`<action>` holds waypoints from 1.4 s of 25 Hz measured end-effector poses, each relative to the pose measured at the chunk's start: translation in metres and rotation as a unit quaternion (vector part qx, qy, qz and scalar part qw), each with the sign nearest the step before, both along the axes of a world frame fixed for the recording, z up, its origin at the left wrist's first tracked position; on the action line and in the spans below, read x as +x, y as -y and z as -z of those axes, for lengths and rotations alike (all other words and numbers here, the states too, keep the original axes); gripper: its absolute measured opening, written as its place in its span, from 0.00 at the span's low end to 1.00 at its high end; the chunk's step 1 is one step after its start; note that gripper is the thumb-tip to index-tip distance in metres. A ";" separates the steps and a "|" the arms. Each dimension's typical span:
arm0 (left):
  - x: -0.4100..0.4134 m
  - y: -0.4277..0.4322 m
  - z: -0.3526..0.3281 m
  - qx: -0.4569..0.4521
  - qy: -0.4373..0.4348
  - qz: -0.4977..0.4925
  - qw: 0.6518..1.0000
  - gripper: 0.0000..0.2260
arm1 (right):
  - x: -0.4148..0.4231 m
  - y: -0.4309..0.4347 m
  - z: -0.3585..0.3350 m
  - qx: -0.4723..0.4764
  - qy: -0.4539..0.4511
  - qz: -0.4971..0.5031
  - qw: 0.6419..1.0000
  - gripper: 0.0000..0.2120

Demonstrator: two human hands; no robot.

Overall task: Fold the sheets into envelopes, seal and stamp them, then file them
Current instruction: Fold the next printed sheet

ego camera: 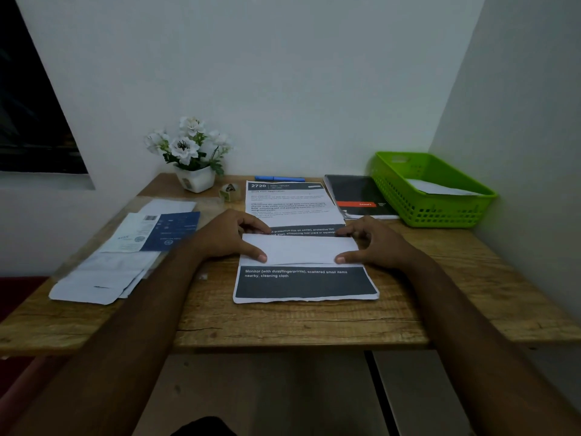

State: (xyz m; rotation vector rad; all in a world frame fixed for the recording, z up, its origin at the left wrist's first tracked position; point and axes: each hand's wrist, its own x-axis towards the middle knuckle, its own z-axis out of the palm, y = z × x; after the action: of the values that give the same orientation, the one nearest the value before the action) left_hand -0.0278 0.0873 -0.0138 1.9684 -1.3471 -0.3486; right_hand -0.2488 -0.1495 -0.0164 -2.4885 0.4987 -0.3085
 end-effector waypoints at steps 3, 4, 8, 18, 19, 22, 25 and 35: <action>0.002 0.000 -0.001 0.000 0.007 -0.010 1.000 0.25 | 0.000 0.000 -0.001 -0.008 0.003 0.006 1.000 0.28; 0.002 0.000 -0.002 0.002 0.013 -0.016 1.000 0.27 | 0.000 0.000 -0.001 -0.004 0.011 0.010 1.000 0.26; 0.002 0.000 -0.002 -0.028 0.013 -0.018 0.999 0.29 | 0.000 -0.001 -0.001 0.030 0.048 0.015 0.998 0.30; 0.003 0.000 0.001 -0.098 -0.092 -0.058 0.989 0.15 | 0.003 0.000 0.000 0.035 0.177 -0.030 0.983 0.25; 0.003 0.000 0.000 -0.098 -0.097 -0.060 0.989 0.14 | 0.003 0.000 0.000 0.051 0.183 -0.035 0.981 0.24; 0.002 -0.001 -0.001 -0.093 -0.097 -0.041 0.990 0.12 | 0.003 0.000 0.000 0.071 0.188 -0.036 0.979 0.22; 0.000 -0.003 -0.002 -0.080 -0.093 -0.011 0.992 0.12 | 0.001 0.001 0.000 0.045 0.144 -0.045 0.988 0.11; -0.005 -0.017 -0.010 0.021 -0.104 0.120 0.987 0.12 | -0.011 -0.003 -0.002 0.005 0.101 -0.172 0.980 0.19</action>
State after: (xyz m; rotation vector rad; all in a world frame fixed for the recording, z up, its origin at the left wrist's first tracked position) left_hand -0.0325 0.1040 -0.0034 1.7507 -1.4512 -0.6825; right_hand -0.2602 -0.1470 -0.0143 -2.4428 -0.0158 -0.4109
